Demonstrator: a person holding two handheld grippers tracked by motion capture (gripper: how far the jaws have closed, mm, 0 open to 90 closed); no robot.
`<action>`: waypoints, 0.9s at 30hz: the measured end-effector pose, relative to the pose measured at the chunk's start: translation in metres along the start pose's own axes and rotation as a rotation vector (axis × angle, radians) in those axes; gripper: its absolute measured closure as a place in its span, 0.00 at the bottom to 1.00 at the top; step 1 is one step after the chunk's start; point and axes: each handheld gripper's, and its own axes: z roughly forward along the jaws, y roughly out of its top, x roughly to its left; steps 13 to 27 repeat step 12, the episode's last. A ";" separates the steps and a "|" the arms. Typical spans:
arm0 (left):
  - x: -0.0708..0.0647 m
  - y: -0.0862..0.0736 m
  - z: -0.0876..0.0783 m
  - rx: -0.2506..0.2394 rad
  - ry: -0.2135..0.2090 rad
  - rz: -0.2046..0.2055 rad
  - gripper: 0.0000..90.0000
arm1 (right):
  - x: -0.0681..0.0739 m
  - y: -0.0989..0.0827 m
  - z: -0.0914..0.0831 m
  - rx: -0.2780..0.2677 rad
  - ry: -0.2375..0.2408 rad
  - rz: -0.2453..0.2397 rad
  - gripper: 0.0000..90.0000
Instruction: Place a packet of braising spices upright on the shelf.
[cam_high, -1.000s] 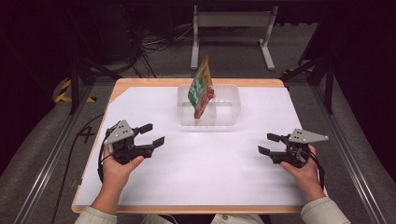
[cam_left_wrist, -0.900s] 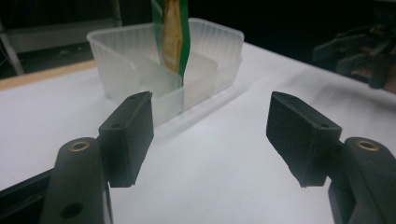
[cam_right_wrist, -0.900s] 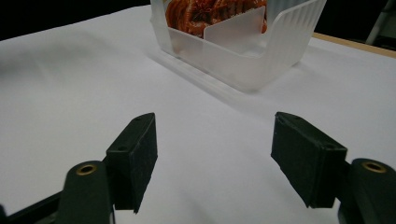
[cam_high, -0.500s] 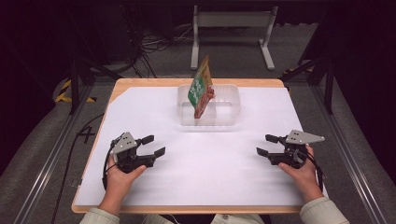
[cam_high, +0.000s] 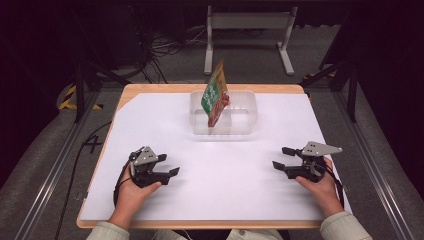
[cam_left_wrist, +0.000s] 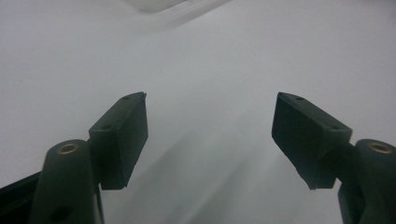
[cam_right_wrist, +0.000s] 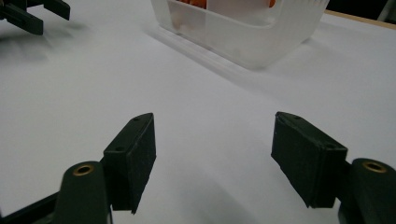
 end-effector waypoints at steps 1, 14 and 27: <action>0.000 0.000 0.000 0.000 0.002 -0.001 0.31 | 0.000 0.000 0.000 0.001 0.001 0.000 0.34; 0.002 -0.001 -0.005 -0.009 0.024 -0.009 0.30 | 0.001 -0.001 0.002 0.009 -0.015 -0.003 0.34; 0.002 -0.001 -0.005 -0.009 0.024 -0.009 0.30 | 0.001 -0.001 0.002 0.009 -0.015 -0.003 0.34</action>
